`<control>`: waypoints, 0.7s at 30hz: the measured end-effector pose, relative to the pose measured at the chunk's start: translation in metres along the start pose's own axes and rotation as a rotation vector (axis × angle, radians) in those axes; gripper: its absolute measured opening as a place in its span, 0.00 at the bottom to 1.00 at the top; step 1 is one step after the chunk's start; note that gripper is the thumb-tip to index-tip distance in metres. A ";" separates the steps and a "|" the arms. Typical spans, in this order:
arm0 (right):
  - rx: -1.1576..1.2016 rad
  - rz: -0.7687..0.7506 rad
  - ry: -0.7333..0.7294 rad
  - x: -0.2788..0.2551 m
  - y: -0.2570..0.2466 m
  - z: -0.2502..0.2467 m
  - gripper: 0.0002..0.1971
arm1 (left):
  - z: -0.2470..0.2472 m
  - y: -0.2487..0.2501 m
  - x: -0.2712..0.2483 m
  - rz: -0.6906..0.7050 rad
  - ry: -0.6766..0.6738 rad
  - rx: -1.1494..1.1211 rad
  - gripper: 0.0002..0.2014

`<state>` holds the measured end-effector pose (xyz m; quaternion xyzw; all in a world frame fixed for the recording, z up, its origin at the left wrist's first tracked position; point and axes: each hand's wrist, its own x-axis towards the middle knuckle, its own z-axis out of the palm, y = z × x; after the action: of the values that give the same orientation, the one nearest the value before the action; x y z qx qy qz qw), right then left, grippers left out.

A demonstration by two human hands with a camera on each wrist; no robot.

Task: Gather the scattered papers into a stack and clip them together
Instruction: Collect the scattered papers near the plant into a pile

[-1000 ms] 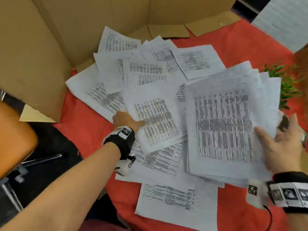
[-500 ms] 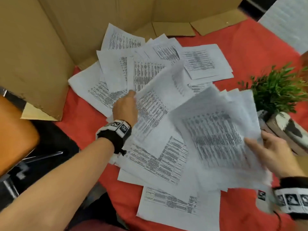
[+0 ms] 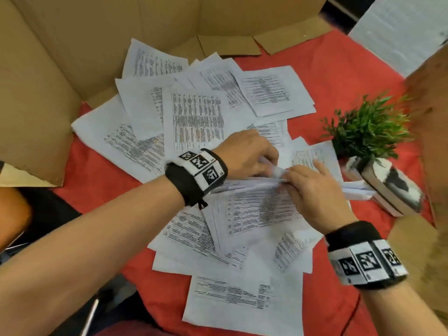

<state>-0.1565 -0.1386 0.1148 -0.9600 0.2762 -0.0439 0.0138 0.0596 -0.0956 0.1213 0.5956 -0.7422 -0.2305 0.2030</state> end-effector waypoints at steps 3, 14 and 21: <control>0.048 0.054 0.001 -0.008 0.007 -0.010 0.07 | -0.012 -0.001 0.002 -0.059 0.088 -0.100 0.15; 1.083 0.674 0.297 -0.055 0.051 -0.043 0.10 | 0.015 -0.062 -0.035 -0.534 -0.010 -1.163 0.40; 1.560 1.116 0.232 -0.087 0.058 0.030 0.15 | 0.073 -0.037 -0.040 -0.644 0.155 -1.839 0.37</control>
<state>-0.2574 -0.1413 0.0757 -0.4011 0.5854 -0.2968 0.6390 0.0550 -0.0555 0.0394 0.3927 -0.0593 -0.7242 0.5638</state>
